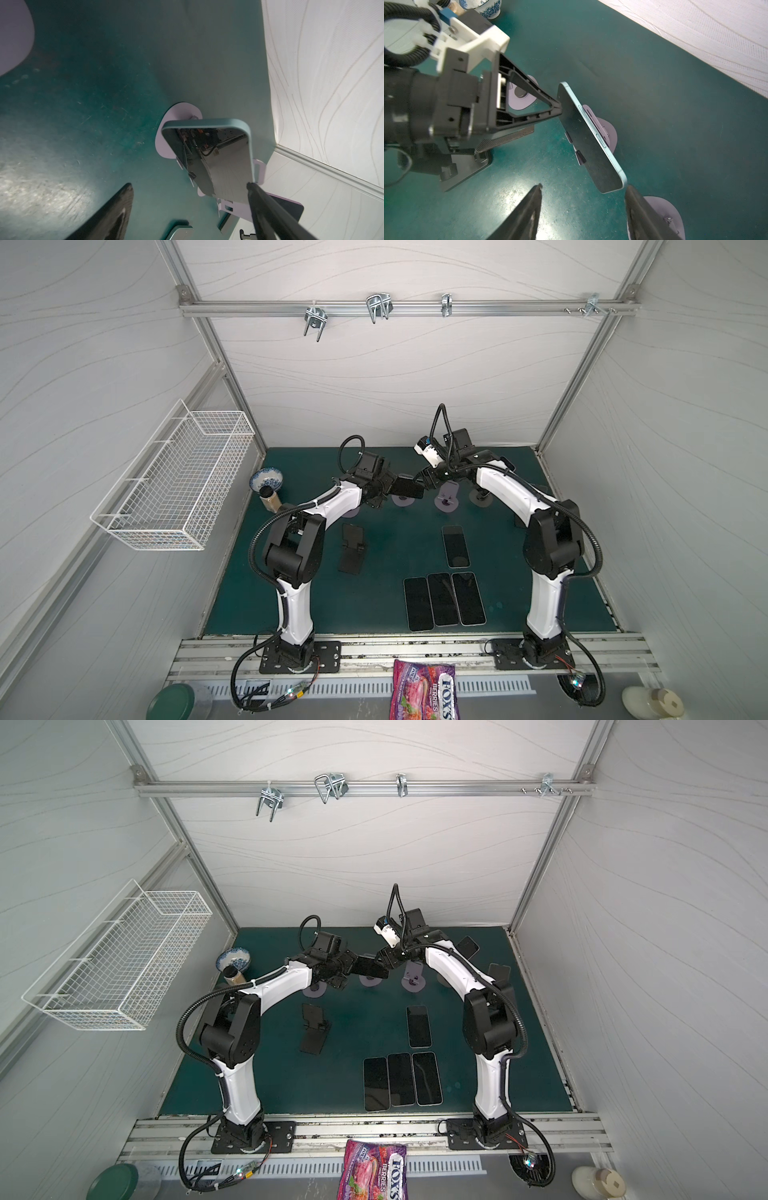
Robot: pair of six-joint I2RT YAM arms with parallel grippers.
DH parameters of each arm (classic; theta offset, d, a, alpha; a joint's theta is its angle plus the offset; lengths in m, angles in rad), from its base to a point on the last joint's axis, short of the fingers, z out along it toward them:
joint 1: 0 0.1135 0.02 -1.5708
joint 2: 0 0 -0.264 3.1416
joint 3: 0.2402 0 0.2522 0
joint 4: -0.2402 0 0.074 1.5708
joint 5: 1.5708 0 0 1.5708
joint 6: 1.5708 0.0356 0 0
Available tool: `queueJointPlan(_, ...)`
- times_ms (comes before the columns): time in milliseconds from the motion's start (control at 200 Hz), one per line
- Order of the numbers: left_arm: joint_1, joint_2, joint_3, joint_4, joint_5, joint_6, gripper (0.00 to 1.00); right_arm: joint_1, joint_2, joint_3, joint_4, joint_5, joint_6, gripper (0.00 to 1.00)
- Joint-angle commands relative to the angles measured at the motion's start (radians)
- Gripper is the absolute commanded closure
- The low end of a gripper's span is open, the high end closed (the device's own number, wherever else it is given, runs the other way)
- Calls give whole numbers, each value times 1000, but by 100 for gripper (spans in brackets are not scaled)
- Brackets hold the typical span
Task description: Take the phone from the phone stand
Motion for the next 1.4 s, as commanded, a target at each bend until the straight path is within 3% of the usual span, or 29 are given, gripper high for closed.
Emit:
queueJointPlan(0,6,20,43,31,-21,-28,13,-3,-18,-6,-1,-21,-3,35)
queueJointPlan(405,7,-41,-42,131,-44,-82,13,-2,-20,-19,-11,-26,-10,36)
queueJointPlan(640,15,-56,-45,121,-67,-78,13,-3,-22,2,-70,-16,-123,36)
queueJointPlan(870,15,-61,-107,258,-89,-167,13,1,-12,9,-69,-32,-105,36)
queueJointPlan(1395,-5,-41,-97,278,-121,-209,13,1,-7,3,-66,-42,-106,35)
